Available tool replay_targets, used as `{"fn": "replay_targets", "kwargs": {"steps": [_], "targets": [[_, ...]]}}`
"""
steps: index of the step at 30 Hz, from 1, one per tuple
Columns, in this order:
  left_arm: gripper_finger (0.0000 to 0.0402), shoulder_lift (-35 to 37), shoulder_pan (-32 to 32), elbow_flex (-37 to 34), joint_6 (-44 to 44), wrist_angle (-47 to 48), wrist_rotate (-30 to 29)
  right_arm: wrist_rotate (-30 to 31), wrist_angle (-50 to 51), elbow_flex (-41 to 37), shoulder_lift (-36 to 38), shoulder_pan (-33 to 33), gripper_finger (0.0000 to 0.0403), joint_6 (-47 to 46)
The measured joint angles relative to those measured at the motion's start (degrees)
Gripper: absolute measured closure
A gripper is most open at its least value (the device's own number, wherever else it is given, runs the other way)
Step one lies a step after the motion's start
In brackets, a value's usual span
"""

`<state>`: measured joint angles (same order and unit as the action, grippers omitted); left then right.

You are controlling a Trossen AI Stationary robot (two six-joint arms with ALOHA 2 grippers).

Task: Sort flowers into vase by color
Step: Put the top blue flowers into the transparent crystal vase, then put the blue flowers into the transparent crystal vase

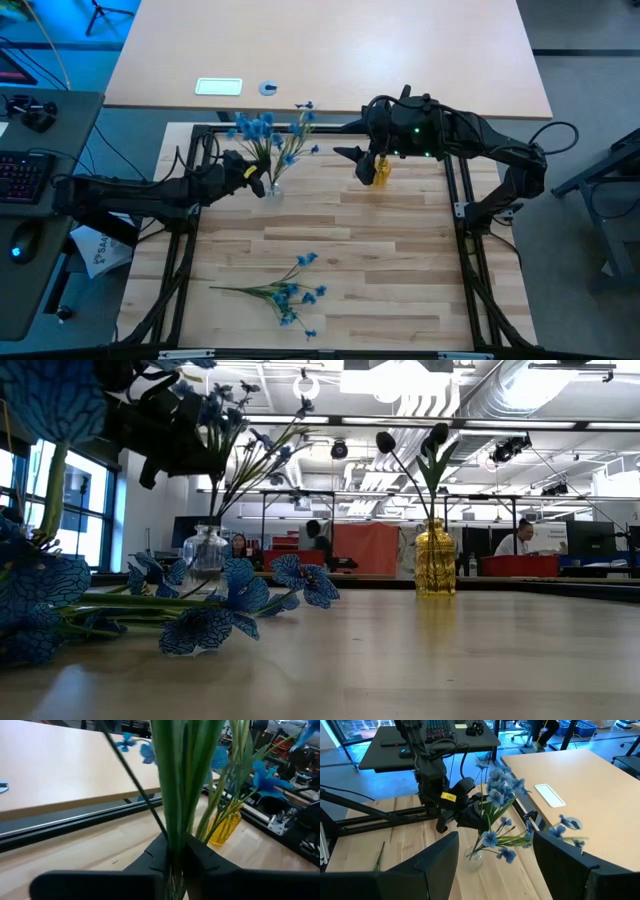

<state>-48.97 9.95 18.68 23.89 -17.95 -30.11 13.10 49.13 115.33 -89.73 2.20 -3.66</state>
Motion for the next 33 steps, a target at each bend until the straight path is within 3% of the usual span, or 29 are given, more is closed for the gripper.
{"fn": "replay_targets", "kwargs": {"steps": [7, 17, 24, 33], "targets": [[0.0326, 0.02, 0.01, 0.00, -1.94, 0.15, 1.72, -0.02, -0.08, 0.00, 0.00, 0.02, 0.0151, -0.43], [0.0239, 1.15, 0.01, 0.02, -0.04, 5.00, 17.80, -0.02, -0.05, 0.00, 0.00, 0.00, 0.0151, -0.87], [0.0207, 5.93, 0.01, 0.07, 0.55, 8.23, 20.00, -0.02, -0.05, 0.00, 0.00, 0.00, 0.0151, -0.87], [0.0199, 14.10, 0.01, 0.23, 0.90, 18.36, 20.51, -0.02, -0.04, 0.00, 0.00, 0.01, 0.0151, -0.86]]}}
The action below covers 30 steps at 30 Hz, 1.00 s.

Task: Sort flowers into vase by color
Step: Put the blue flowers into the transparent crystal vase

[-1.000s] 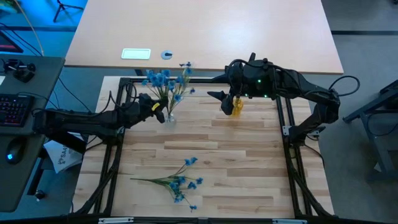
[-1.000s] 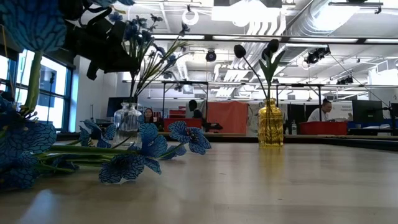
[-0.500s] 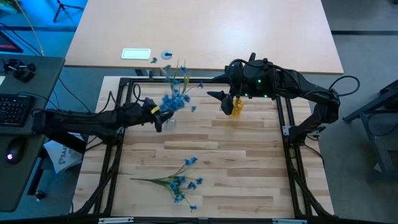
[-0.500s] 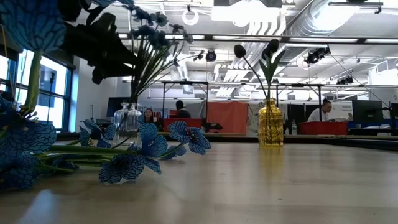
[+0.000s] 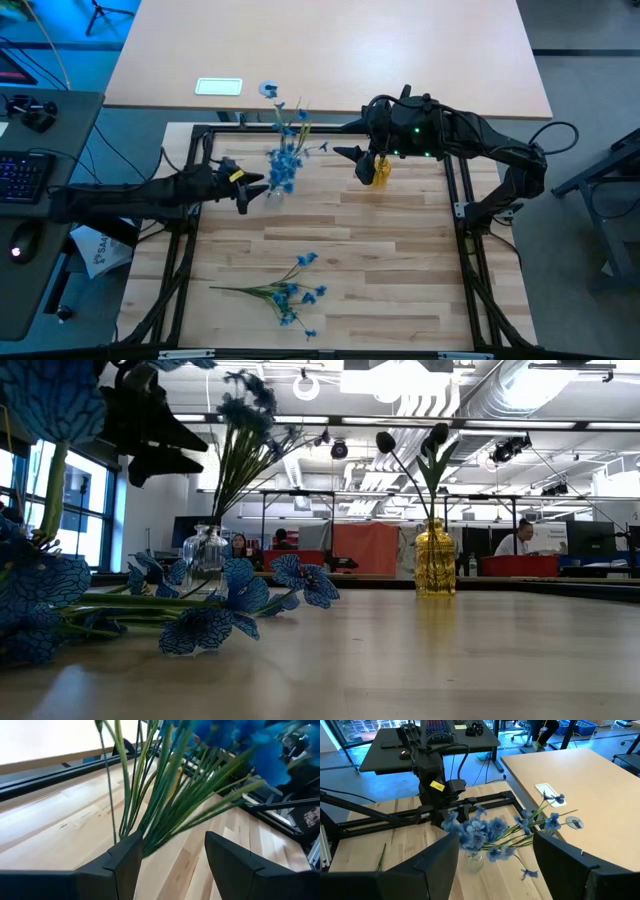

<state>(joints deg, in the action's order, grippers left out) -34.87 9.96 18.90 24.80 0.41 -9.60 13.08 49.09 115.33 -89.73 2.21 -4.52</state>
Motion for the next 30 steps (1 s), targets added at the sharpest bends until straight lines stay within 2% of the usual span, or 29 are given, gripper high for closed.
{"fn": "replay_targets", "kwargs": {"steps": [5, 11, 16, 19, 22, 30], "targets": [[0.0199, 2.54, 0.00, 4.30, -0.92, 8.32, -0.49, 0.00, 0.00, 0.00, 0.00, -0.01, 0.0151, 0.24], [0.0199, 2.64, -0.31, 13.33, -4.36, 19.66, 1.18, 0.00, 0.00, 0.00, 0.00, 0.00, 0.0151, 1.05], [0.0199, 1.64, -4.14, 22.55, -4.36, 35.30, 3.87, 0.01, 0.01, 0.00, 0.00, 0.00, 0.0151, 1.10], [0.0199, -0.85, -9.01, 27.09, -1.93, 43.45, 5.37, 0.00, -0.01, 0.00, 0.00, 0.01, 0.0151, 1.93], [0.0199, -4.63, -15.75, 28.97, 1.36, 46.11, 6.96, 0.01, 0.02, 0.00, 0.00, 0.01, 0.0151, 1.98], [0.0199, -20.97, -42.24, 29.13, 10.25, 48.43, 8.59, -0.67, 2.29, 0.00, 0.00, 0.01, 0.0151, 2.46]]}}
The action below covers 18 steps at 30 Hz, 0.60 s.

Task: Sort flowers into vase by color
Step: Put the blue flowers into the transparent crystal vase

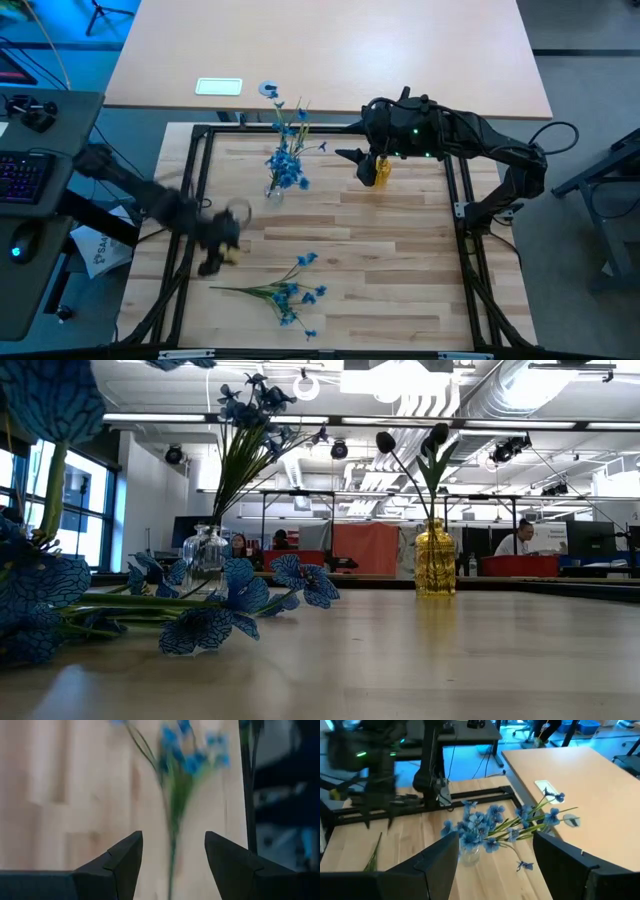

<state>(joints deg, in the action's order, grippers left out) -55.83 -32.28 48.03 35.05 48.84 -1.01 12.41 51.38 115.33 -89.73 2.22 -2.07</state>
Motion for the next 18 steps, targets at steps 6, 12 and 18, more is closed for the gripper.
{"fn": "replay_targets", "kwargs": {"steps": [6, 12, 18], "targets": [[0.0199, -13.67, -17.00, -0.04, 7.49, -7.46, -9.39, -2.15, 4.10, 0.00, 0.02, 0.00, 0.0151, 0.21], [0.0199, -26.01, -20.95, -0.04, 8.35, -14.70, -15.60, -2.13, 6.68, 0.00, 0.02, 0.00, 0.0151, 2.54], [0.0199, -33.54, -18.52, -0.04, 8.39, -16.45, -11.66, -2.11, 6.68, 0.00, 0.02, 0.00, 0.0151, 5.38]]}}
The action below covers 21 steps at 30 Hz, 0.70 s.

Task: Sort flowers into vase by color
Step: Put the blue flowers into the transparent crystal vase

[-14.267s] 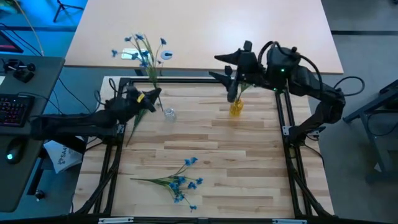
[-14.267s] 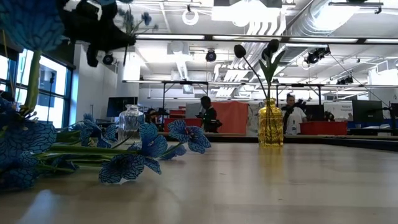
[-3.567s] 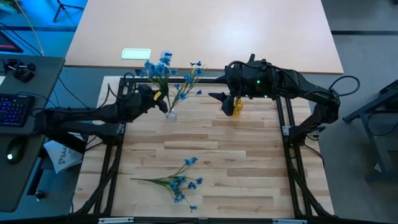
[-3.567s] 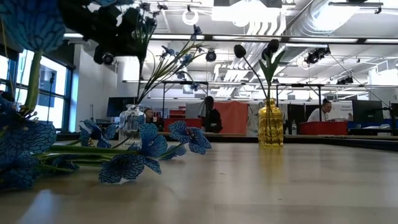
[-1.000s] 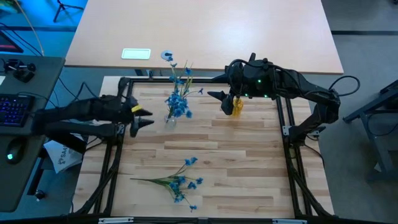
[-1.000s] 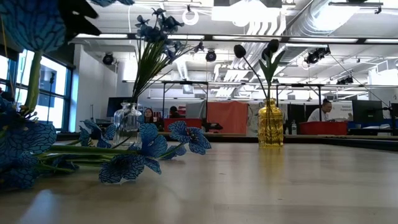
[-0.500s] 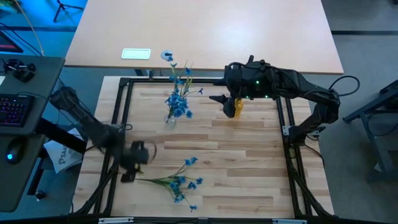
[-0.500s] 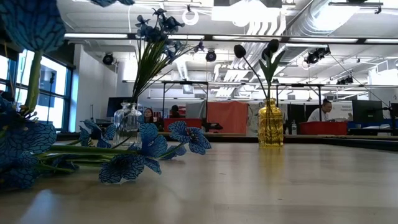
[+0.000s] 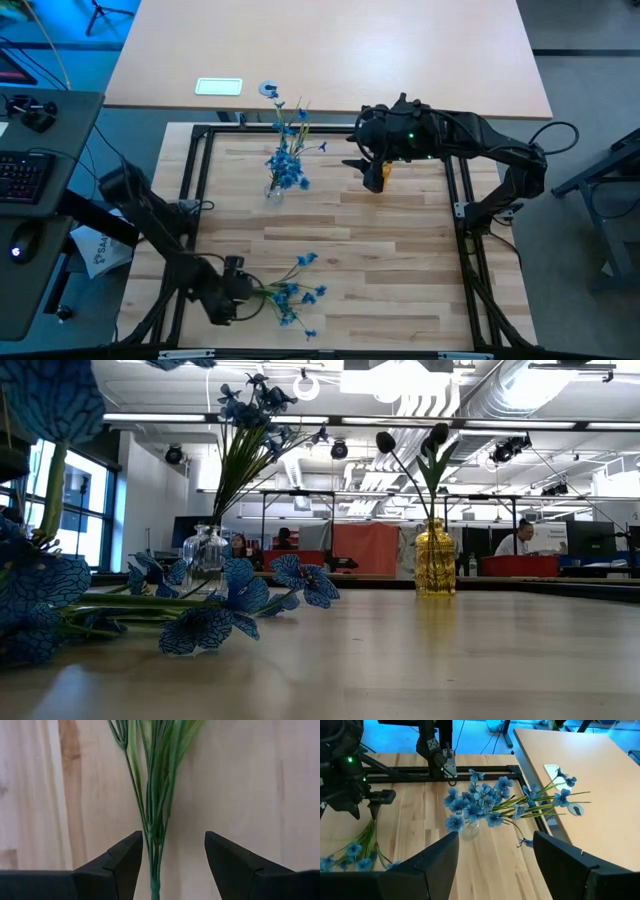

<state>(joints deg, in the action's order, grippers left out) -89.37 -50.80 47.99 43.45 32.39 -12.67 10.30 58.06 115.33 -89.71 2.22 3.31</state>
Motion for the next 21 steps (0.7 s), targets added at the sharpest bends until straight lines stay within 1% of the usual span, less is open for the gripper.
{"fn": "replay_targets", "kwargs": {"steps": [5, 8, 12, 17, 19, 21], "targets": [[0.0199, -2.07, 1.99, 0.00, -1.82, -2.59, -0.70, -0.02, 0.12, 0.00, 0.00, 0.00, 0.0151, 1.24], [0.0199, -3.00, 3.27, 0.00, -1.63, -2.39, -1.24, -0.02, 0.89, 0.00, 0.00, 0.00, 0.0151, 1.24], [0.0199, -5.26, 4.01, 0.00, -2.02, -2.33, 2.42, -0.02, 3.00, 0.00, 0.00, 0.00, 0.0151, 1.15], [0.0201, -6.78, 5.03, 0.17, -2.17, -3.29, 3.08, -0.02, 4.53, 0.00, 0.00, 0.00, 0.0151, 0.60], [0.0217, -6.87, 5.94, 0.11, -2.06, -3.85, 4.00, -0.04, 4.52, 0.00, 0.00, 0.00, 0.0151, 0.61], [0.0256, -6.51, 7.06, 0.06, -1.18, -4.11, 5.21, -0.02, 4.50, 0.00, 0.00, 0.00, 0.0151, 0.76]]}}
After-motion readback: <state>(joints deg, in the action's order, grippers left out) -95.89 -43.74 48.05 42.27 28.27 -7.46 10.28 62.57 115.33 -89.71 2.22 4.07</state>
